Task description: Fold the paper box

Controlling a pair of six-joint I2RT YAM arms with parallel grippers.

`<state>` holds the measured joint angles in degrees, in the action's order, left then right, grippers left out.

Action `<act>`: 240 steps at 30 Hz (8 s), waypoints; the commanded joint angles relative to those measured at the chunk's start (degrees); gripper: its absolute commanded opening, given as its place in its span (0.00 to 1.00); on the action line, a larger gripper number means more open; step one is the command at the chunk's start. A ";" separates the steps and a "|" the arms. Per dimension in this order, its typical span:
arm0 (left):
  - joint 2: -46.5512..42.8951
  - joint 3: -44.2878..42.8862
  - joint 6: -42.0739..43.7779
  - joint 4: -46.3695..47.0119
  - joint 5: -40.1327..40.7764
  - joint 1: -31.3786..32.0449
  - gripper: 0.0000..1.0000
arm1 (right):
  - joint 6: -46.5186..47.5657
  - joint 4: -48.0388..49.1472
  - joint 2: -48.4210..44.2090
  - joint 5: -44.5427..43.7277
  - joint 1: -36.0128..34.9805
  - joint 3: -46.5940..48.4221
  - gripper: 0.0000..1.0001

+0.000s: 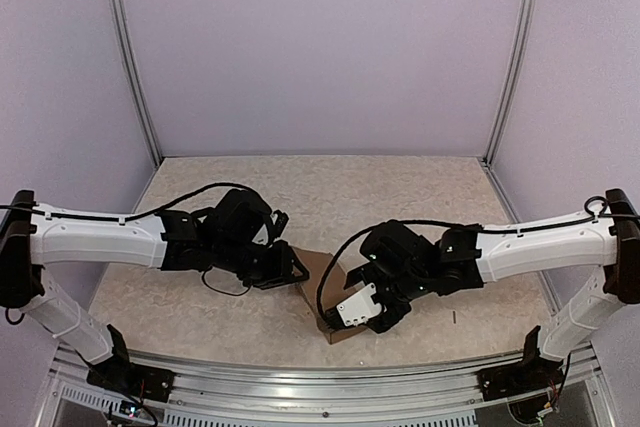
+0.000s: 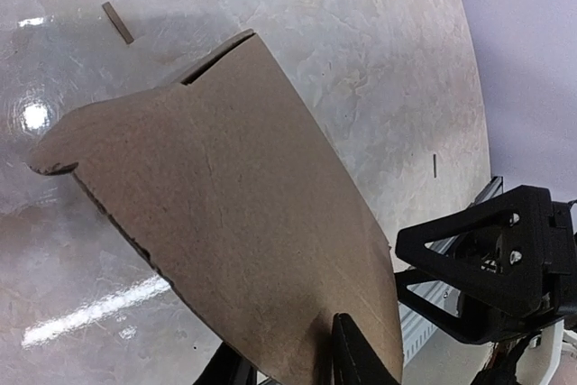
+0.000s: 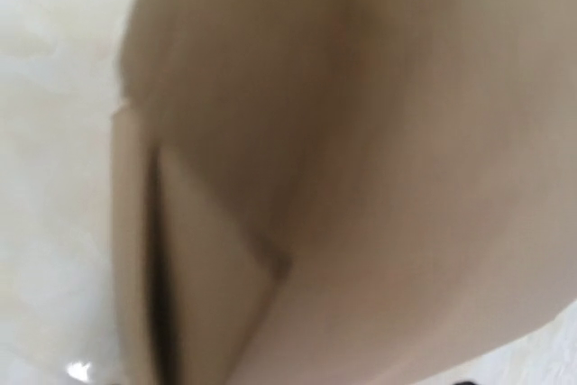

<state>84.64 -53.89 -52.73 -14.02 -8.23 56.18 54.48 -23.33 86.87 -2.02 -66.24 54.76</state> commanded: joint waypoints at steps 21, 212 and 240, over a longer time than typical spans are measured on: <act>10.34 5.11 6.44 8.45 0.66 -2.36 0.36 | -15.42 1.31 -6.93 23.55 17.23 -0.07 0.79; 13.05 9.43 34.71 16.37 27.35 5.54 0.62 | -18.49 1.65 -0.41 30.73 37.68 1.45 0.43; 8.96 3.66 25.44 18.95 27.85 1.58 0.63 | -20.39 -1.29 5.74 27.27 29.63 9.58 0.48</act>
<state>90.87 -47.31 -23.64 5.15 22.04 57.98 34.76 -21.78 99.13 26.48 -37.69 62.96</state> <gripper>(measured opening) 0.628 0.463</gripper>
